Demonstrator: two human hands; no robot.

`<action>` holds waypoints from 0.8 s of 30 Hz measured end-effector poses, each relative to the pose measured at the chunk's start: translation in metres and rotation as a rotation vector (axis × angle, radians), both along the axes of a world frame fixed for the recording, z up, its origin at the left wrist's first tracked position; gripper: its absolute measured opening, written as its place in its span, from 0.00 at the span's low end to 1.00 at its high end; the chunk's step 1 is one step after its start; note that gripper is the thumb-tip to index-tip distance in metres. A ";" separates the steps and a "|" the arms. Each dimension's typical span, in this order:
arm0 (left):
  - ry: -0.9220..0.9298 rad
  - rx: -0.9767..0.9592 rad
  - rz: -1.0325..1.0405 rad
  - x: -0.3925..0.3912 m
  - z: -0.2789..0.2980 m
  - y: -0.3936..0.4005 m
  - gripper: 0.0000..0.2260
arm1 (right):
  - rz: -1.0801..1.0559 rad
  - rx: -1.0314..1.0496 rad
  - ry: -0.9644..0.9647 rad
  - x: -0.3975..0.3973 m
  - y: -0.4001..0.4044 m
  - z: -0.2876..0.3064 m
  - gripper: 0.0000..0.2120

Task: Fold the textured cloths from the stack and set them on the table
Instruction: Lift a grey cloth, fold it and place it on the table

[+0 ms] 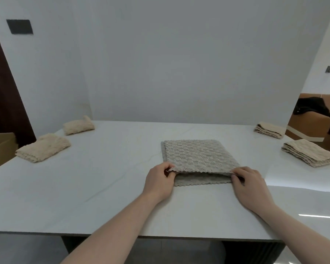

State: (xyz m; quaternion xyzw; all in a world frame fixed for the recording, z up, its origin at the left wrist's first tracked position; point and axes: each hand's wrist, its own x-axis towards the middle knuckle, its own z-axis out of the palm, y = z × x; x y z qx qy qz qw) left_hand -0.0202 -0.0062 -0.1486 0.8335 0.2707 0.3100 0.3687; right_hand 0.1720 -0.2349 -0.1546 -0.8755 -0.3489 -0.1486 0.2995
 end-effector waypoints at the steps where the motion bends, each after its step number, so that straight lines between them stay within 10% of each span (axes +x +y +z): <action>1: 0.016 0.004 -0.002 0.000 0.001 -0.001 0.04 | 0.001 0.011 0.002 0.000 0.000 0.000 0.08; 13: 0.032 0.017 0.119 0.000 0.023 -0.004 0.05 | -0.013 0.245 0.078 0.002 -0.002 0.024 0.11; 24: -0.342 0.038 0.163 -0.029 0.174 -0.013 0.06 | 0.155 0.604 0.117 -0.039 0.006 0.168 0.09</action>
